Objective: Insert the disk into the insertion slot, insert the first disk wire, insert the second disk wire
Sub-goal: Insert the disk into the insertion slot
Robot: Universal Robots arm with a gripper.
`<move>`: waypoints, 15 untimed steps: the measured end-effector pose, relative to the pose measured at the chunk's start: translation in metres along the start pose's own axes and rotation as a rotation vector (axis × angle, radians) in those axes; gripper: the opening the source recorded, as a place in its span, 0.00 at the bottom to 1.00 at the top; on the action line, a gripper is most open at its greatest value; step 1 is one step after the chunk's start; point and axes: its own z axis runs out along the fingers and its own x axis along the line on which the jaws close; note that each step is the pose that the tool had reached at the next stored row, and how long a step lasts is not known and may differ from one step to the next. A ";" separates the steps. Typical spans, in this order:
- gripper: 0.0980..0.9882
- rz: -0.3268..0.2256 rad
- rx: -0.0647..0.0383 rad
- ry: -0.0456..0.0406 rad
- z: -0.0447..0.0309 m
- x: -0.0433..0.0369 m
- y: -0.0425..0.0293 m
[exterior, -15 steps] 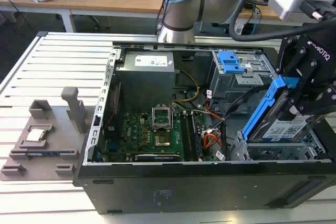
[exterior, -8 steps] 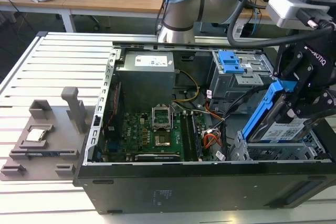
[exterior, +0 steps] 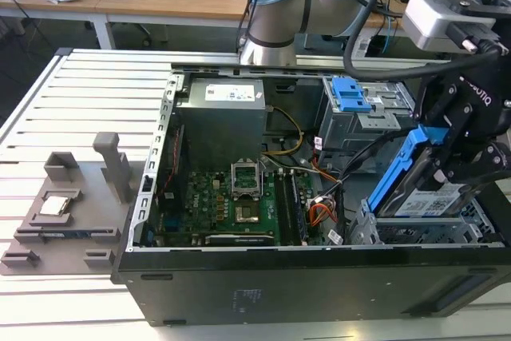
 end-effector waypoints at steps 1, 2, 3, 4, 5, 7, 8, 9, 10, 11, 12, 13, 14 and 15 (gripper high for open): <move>0.30 0.000 0.000 0.0001 0.0010 0.0000 0.0000; 0.30 0.000 0.000 -0.0001 0.0017 0.0000 -0.0001; 0.30 0.000 0.000 0.0000 0.0024 0.0000 -0.0001; 0.30 0.000 0.000 0.0001 0.0036 0.0000 -0.0001; 0.30 0.000 0.000 0.0003 0.0038 0.0000 -0.0001; 0.30 0.000 0.000 0.0000 0.0041 0.0000 -0.0001; 0.30 0.000 0.000 0.0001 0.0041 0.0000 -0.0002; 0.30 0.000 0.000 0.0001 0.0041 0.0000 -0.0002; 0.30 0.000 0.000 0.0001 0.0041 0.0000 -0.0002; 0.30 0.000 0.000 0.0001 0.0042 0.0000 -0.0002; 0.30 0.000 0.000 0.0001 0.0042 0.0000 -0.0002; 0.31 0.000 0.000 0.0002 0.0042 0.0000 -0.0002; 0.31 0.000 0.000 0.0002 0.0042 0.0000 -0.0002; 0.38 0.000 0.000 0.0001 0.0043 0.0000 -0.0002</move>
